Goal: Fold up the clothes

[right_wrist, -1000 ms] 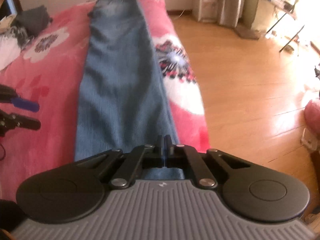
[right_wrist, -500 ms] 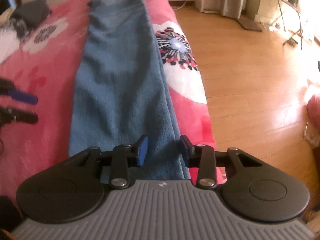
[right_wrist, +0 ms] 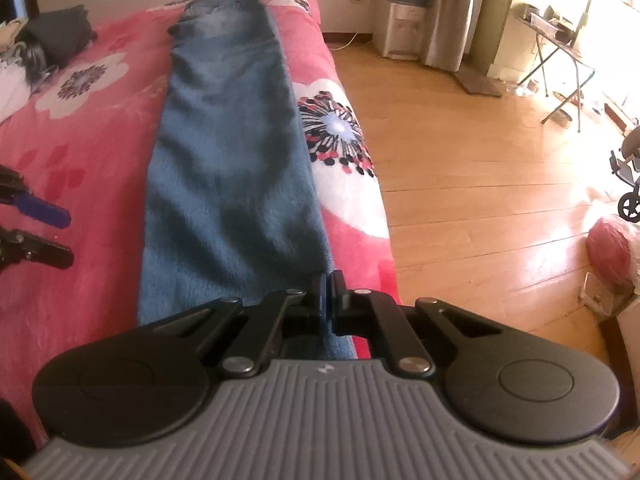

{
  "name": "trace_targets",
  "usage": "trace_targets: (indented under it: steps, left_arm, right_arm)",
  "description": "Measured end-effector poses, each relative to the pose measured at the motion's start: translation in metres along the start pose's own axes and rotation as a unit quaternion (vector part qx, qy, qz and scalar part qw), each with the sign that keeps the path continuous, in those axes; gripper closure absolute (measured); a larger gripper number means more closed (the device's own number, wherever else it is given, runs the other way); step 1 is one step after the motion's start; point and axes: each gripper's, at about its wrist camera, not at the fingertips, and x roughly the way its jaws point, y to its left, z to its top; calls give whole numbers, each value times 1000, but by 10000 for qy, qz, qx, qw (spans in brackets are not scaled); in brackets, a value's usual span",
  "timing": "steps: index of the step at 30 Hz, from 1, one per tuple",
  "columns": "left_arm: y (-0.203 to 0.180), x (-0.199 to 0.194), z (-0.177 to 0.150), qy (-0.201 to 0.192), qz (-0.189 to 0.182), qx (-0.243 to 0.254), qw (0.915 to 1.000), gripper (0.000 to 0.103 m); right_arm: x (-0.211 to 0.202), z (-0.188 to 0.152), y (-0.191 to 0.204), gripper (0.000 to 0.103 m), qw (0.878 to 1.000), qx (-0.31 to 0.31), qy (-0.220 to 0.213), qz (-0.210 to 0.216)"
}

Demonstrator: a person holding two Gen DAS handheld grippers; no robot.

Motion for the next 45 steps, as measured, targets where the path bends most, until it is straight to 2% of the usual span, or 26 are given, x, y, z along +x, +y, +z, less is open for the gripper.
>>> trace_targets:
  steps: [10,14,16,17,18,21,23,30,31,32,33,36,40,45]
  left_arm:
    - [-1,2,1,12,4,20,10000,48]
    - [-2,3,2,-5,10,84,10000,48]
    - [-6,4,6,-97,25,287,9995,48]
    - [-10,5,9,-162,31,421,9990,48]
    - [-14,5,12,-251,16,583,9980,48]
    - [-33,5,19,-704,-119,1215,9900,48]
    - [-43,10,22,-845,-195,1511,9847,48]
    - [-63,29,19,-881,-423,2132,9721,48]
    - [-65,32,18,-854,-452,2204,9706,48]
    - [-66,35,17,-831,-477,2253,9696,48]
    - [-68,37,16,-811,-505,2296,9686,48]
    - [-70,42,16,-781,-613,2319,9677,48]
    - [-71,48,18,-719,-809,2255,9682,48]
    - [-72,53,18,-624,-954,2258,9675,48]
  right_arm:
    - [10,-7,-4,102,9999,-30,-1,-112]
    - [2,3,-12,97,9997,234,5,117]
    - [-8,13,-20,90,9984,488,-100,282]
    - [-10,19,-23,80,9975,586,-171,351]
    - [-11,27,-26,75,9966,663,-255,409]
    - [2,55,-28,75,9948,749,-336,606]
    - [20,72,-25,75,9945,685,-310,733]
    - [74,103,-6,76,9966,198,-92,798]
    - [78,104,-4,79,9964,185,-47,832]
    - [82,105,-3,89,9958,192,0,891]
    - [83,105,-2,94,9957,188,10,902]
    - [77,103,0,102,9965,224,-129,800]
    - [68,100,-1,102,9969,322,-355,625]
    - [83,94,-6,102,9970,464,-254,559]
